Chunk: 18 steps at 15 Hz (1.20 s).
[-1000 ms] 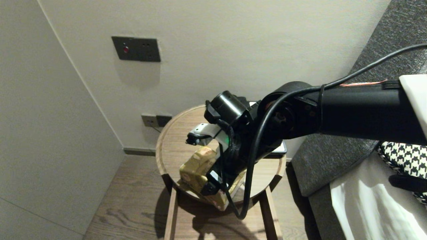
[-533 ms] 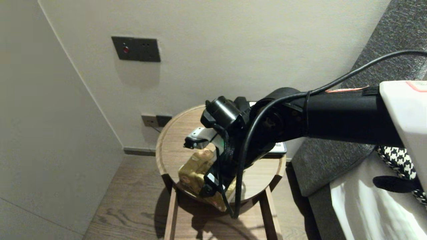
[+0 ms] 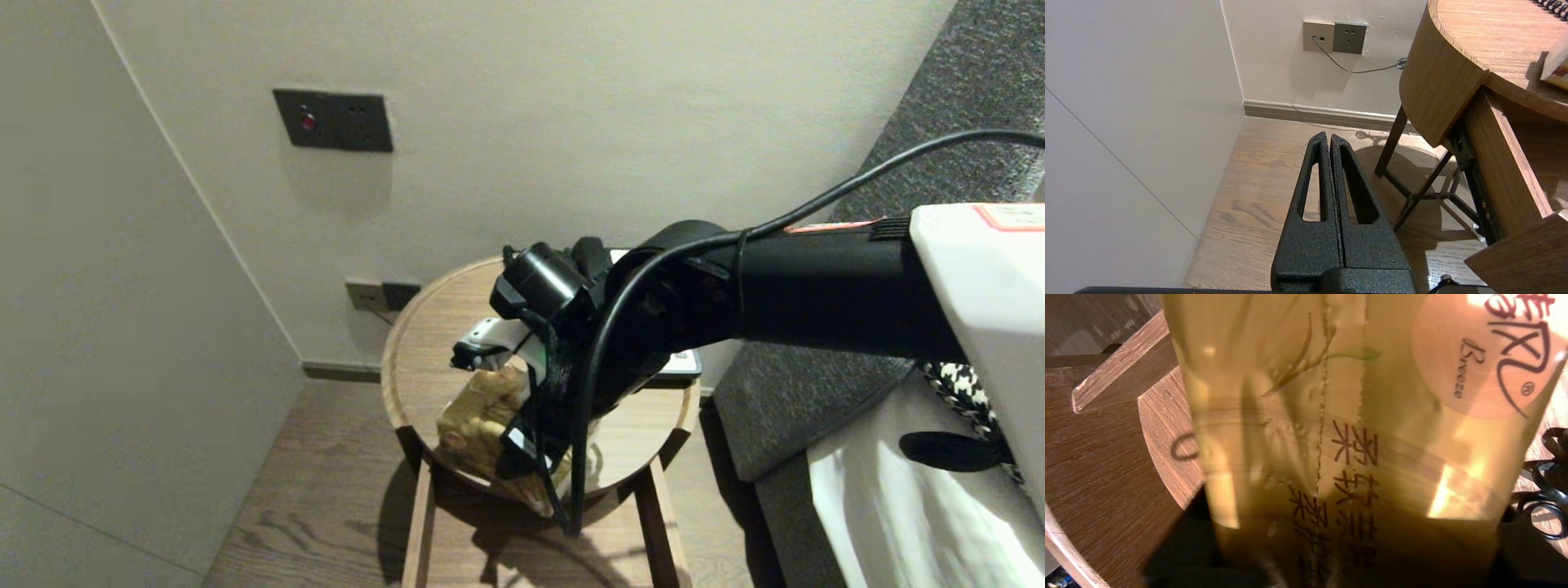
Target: Put the tissue on the table in the drawer one by one
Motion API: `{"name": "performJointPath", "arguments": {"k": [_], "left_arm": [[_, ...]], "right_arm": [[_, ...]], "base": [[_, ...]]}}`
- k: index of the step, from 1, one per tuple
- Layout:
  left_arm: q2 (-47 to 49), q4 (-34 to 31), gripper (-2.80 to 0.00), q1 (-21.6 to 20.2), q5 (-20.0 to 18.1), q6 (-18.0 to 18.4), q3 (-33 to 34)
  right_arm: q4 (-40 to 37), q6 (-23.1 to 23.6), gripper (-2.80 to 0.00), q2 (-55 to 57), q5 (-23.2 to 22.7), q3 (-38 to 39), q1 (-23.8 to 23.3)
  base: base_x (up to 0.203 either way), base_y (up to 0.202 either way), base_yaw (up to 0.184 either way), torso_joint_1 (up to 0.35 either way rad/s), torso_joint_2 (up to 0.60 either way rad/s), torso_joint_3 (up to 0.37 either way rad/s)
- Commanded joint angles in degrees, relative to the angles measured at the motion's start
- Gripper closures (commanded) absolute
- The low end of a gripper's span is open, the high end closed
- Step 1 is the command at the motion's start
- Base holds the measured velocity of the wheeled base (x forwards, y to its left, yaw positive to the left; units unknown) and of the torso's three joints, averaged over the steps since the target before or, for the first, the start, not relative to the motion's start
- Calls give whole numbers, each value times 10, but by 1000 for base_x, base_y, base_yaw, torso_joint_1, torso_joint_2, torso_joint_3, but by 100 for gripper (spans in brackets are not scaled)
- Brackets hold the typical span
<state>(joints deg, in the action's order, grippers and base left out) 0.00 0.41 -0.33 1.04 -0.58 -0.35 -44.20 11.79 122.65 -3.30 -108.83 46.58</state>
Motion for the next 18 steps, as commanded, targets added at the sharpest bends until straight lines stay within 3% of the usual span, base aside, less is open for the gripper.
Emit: {"name": "performJointPath", "arguments": {"k": [1,7,14,18], "left_arm": [[-1,0,0,0,0,0,0],[-1,0,0,0,0,0,0],[-1,0,0,0,0,0,0],[-1,0,0,0,0,0,0]], "right_arm": [[-4,-1,0,-6,0,1,0],[-5,-25,0,-49,1,7,2],[-5,-176,0,-151,-2,27,5],[-5,-259,0,-226,-25,122,9]], "base": [[0,0,0,0,0,0],[0,0,0,0,0,0],[0,0,0,0,0,0],[0,0,0,0,0,0]]}}
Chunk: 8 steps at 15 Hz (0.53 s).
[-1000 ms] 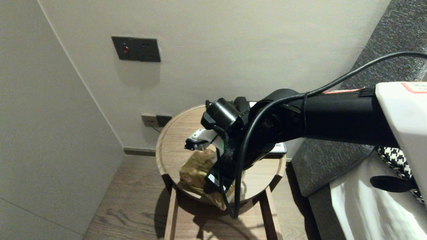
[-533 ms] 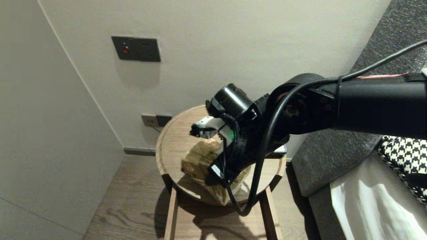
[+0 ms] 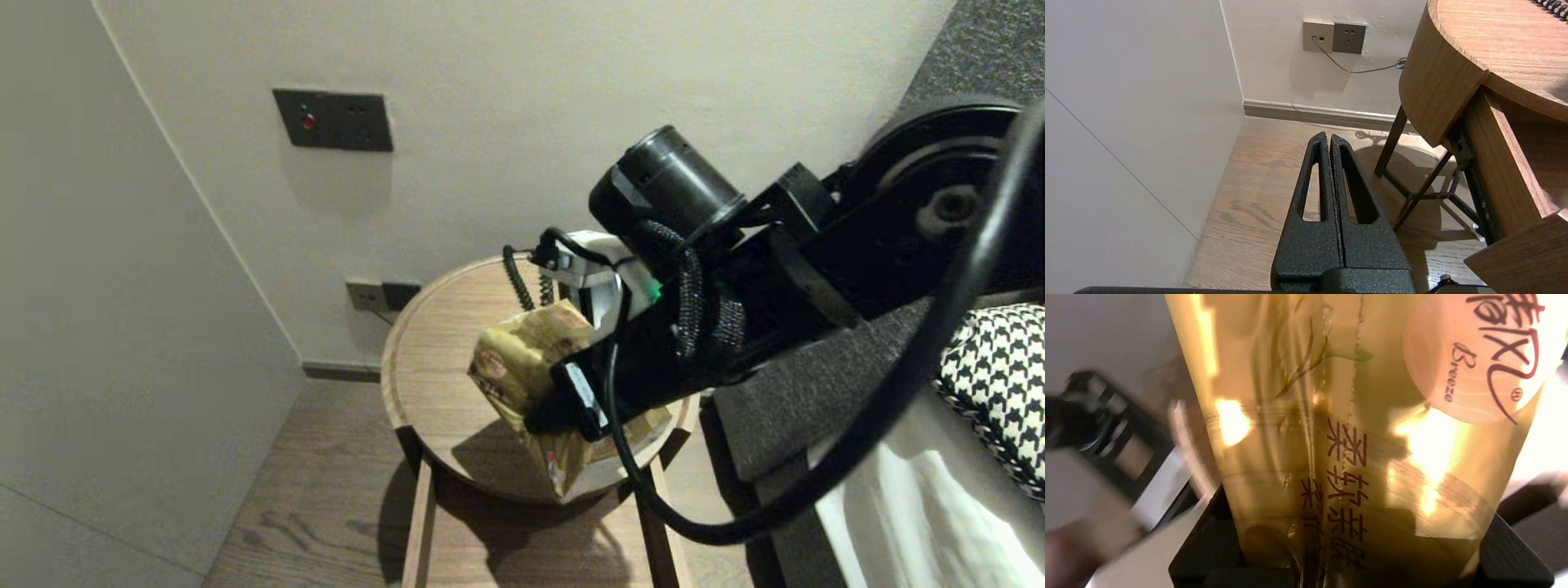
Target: Put the tissue on the table in the drawer one by one
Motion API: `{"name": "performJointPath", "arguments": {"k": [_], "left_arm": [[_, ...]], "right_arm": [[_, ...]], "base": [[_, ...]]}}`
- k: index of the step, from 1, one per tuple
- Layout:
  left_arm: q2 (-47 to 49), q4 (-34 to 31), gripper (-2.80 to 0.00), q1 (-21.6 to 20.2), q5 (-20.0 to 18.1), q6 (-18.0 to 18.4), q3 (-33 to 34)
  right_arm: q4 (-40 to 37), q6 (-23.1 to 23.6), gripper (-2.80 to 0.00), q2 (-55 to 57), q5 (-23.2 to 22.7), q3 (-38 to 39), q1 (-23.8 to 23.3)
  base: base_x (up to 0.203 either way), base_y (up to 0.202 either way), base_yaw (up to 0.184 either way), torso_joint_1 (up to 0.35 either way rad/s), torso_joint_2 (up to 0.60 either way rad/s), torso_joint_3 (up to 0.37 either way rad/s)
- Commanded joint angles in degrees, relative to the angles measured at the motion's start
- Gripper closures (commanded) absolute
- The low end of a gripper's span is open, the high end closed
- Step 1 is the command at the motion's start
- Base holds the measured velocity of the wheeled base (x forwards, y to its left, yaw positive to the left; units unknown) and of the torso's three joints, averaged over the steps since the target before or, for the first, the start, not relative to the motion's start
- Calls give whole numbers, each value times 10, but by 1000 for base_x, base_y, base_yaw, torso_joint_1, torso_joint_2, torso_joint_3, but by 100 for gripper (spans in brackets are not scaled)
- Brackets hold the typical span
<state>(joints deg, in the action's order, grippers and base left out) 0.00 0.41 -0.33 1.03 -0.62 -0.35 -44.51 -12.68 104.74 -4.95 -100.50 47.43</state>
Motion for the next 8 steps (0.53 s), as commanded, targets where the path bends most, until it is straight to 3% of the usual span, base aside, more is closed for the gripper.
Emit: {"name": "performJointPath", "arguments": {"k": [1,8], "left_arm": [[-1,0,0,0,0,0,0],[-1,0,0,0,0,0,0]], "right_arm": [[-2,-27,0,-65,-21,72,1],[0,-45,0,-182,-135,302,16]], "base": [[0,0,0,0,0,0],[0,0,0,0,0,0]]}}
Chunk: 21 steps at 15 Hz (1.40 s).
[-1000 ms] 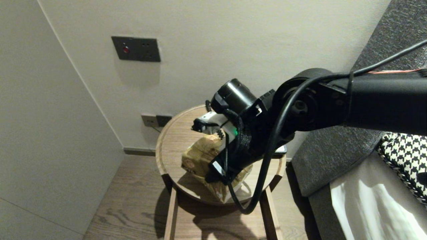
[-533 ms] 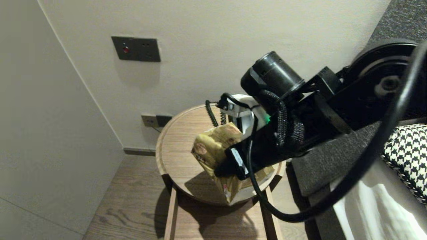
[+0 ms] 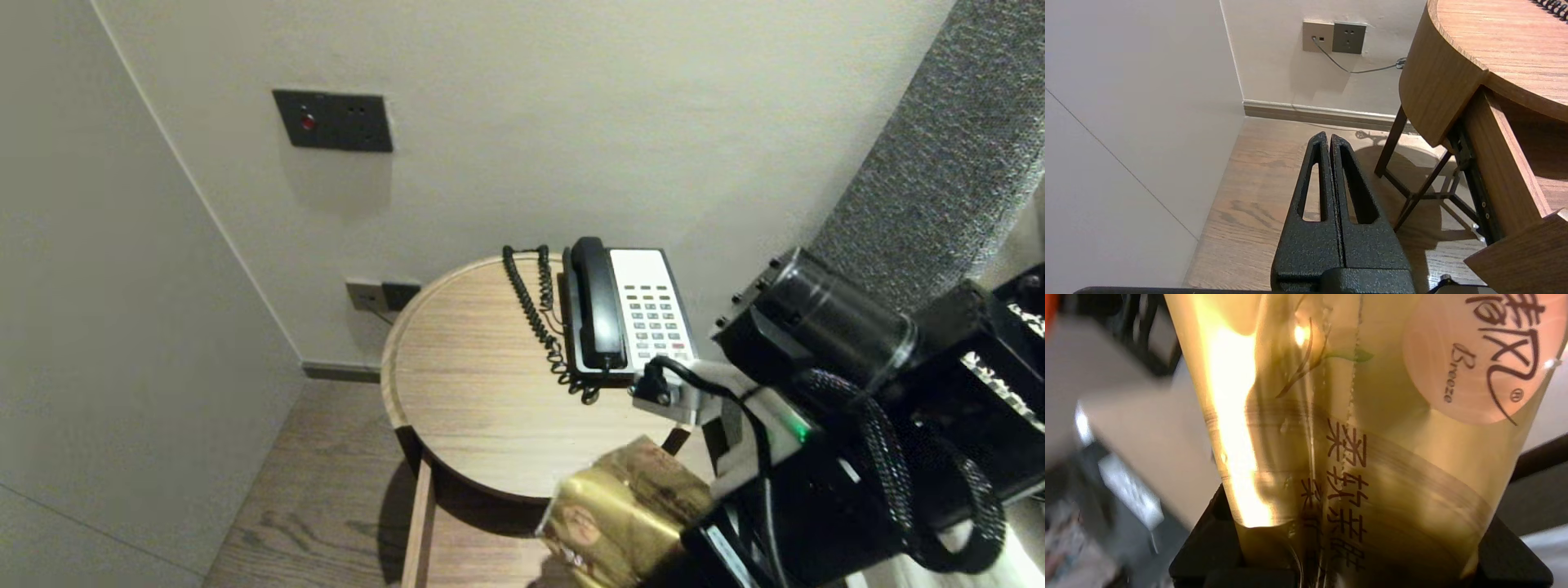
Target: Put the tissue on the table in the drawer one by one
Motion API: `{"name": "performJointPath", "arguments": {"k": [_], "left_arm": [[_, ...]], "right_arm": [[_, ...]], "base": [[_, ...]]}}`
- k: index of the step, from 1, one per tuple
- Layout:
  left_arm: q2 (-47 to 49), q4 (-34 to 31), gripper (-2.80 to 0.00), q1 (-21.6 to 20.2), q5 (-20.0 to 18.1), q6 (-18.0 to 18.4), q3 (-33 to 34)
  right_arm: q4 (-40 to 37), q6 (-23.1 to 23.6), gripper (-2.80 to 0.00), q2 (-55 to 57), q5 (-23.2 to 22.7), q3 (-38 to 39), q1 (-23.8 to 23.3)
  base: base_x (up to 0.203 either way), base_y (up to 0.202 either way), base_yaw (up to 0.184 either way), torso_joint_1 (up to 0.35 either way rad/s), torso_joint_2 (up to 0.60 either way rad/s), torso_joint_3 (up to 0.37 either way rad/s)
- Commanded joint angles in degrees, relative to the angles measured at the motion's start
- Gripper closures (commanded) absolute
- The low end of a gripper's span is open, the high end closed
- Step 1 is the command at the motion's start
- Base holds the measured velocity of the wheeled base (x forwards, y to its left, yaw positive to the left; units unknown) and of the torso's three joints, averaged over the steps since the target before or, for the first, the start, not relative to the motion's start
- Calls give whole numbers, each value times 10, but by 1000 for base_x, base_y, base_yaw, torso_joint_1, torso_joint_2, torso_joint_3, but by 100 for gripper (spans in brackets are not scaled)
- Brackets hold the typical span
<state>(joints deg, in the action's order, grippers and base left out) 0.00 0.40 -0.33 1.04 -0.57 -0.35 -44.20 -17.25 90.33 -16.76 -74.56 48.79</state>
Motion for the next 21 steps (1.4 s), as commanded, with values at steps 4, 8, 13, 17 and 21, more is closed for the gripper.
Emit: {"name": "performJointPath", "arguments": {"k": [4,8,13,17,21], "left_arm": [[-1,0,0,0,0,0,0],[-1,0,0,0,0,0,0],[-1,0,0,0,0,0,0],[-1,0,0,0,0,0,0],[-1,0,0,0,0,0,0]], "right_arm": [[2,16,0,-36,-84,106,4],[3,39,0,-1,-93,113,11],[12,61,0,72,-93,103,10],[62,96,0,95,-86,100,4],[72,134,0,113,-82,65,5]], "base": [[0,0,0,0,0,0],[0,0,0,0,0,0],[0,0,0,0,0,0],[0,0,0,0,0,0],[0,0,0,0,0,0]]}}
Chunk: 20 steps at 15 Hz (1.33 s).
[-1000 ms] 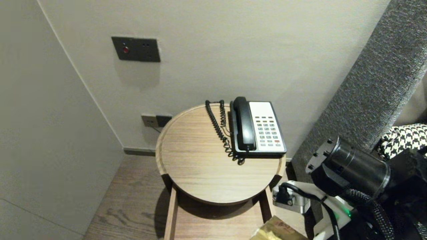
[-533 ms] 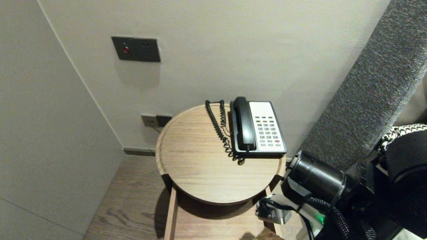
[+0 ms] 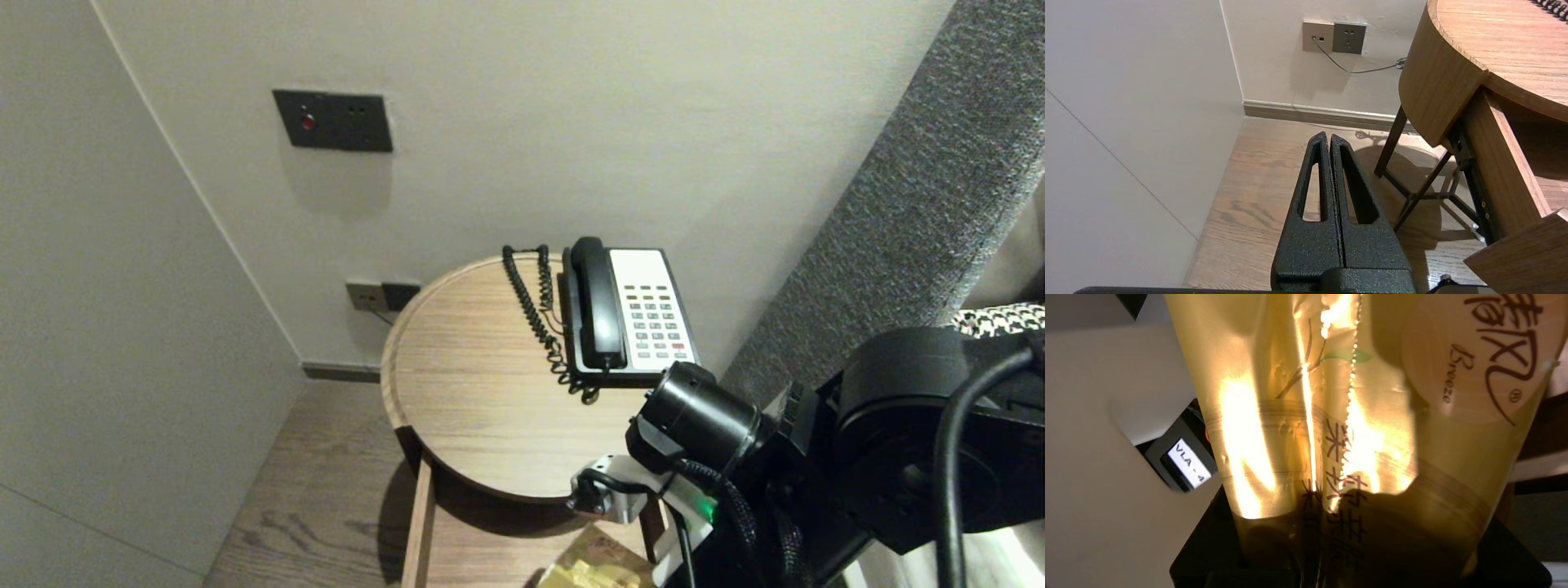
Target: Put the tissue on the table in the drawer one by one
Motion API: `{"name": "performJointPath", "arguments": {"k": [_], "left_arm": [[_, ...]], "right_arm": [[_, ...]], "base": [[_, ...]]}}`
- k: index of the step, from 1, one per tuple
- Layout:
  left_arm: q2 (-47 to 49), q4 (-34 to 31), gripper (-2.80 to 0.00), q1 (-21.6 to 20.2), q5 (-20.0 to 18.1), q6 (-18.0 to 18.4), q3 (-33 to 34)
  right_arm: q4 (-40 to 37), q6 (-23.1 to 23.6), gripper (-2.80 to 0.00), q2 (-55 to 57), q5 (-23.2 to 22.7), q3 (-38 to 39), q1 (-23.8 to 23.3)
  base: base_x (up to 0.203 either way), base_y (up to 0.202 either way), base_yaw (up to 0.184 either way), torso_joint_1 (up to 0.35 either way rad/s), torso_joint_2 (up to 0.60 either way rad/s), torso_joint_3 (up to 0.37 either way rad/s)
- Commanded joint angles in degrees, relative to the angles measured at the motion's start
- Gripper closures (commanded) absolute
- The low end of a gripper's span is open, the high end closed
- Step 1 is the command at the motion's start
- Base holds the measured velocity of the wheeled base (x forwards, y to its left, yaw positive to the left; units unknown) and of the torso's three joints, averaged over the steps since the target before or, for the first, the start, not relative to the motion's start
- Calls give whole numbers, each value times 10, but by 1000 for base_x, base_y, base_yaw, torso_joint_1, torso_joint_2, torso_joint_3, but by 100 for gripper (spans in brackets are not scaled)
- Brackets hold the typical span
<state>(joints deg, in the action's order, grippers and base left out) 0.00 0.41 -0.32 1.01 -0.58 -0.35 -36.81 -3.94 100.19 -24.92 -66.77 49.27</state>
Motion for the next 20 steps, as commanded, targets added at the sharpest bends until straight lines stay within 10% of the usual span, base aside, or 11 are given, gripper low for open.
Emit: {"name": "performJointPath", "arguments": {"k": [1,20], "left_arm": [[-1,0,0,0,0,0,0],[-1,0,0,0,0,0,0]], "right_arm": [[-2,4,0,17,0,-22,0],[40,98,0,94,173,-41,78]], "base": [[0,0,0,0,0,0],[0,0,0,0,0,0]]}}
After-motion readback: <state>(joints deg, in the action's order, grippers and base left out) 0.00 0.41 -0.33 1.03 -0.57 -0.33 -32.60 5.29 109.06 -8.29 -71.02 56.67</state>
